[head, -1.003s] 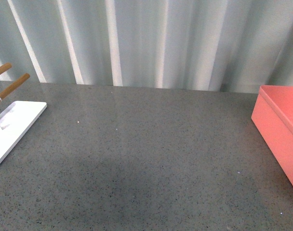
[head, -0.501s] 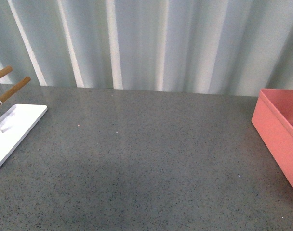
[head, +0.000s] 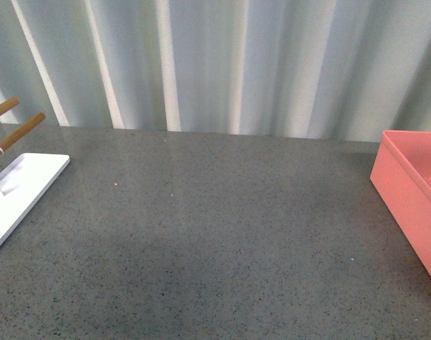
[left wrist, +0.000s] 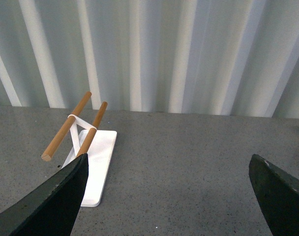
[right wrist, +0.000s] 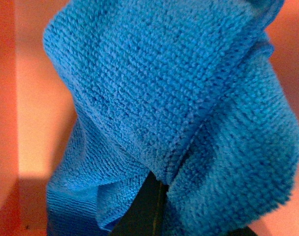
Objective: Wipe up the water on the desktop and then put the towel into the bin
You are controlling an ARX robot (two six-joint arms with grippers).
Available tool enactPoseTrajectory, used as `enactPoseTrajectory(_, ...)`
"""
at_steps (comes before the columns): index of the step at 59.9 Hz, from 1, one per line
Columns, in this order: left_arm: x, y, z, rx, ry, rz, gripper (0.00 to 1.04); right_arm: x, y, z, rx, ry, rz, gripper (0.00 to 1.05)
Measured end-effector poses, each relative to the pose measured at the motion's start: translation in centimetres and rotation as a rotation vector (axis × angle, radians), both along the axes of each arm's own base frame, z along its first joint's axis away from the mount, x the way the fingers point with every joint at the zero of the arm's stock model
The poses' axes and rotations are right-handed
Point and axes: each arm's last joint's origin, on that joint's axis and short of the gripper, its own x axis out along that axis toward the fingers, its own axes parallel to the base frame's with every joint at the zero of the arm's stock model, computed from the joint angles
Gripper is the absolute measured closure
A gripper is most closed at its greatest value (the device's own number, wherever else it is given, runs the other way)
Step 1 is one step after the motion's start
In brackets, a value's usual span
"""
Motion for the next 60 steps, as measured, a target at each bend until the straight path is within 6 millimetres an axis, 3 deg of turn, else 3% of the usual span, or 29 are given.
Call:
enactPoseTrajectory(11,0.0,0.0,0.0,0.000,0.000,0.000,0.07,-0.5,-1.0,0.0,0.015,0.004,-0.021,0.52)
enactPoseTrajectory(30,0.0,0.0,0.0,0.000,0.000,0.000,0.07,-0.3,-0.7,1.2,0.145,-0.034,-0.019,0.05)
enactPoseTrajectory(44,0.0,0.0,0.0,0.000,0.000,0.000,0.07,-0.3,-0.4,3.3,0.262,-0.107,-0.031,0.07)
enactPoseTrajectory(50,0.0,0.0,0.0,0.000,0.000,0.000,0.07,-0.6,0.0,6.5,0.318,-0.212,-0.038,0.07)
enactPoseTrajectory(60,0.0,0.0,0.0,0.000,0.000,0.000,0.07,-3.2,1.5,14.8,0.201,-0.517,-0.091,0.07)
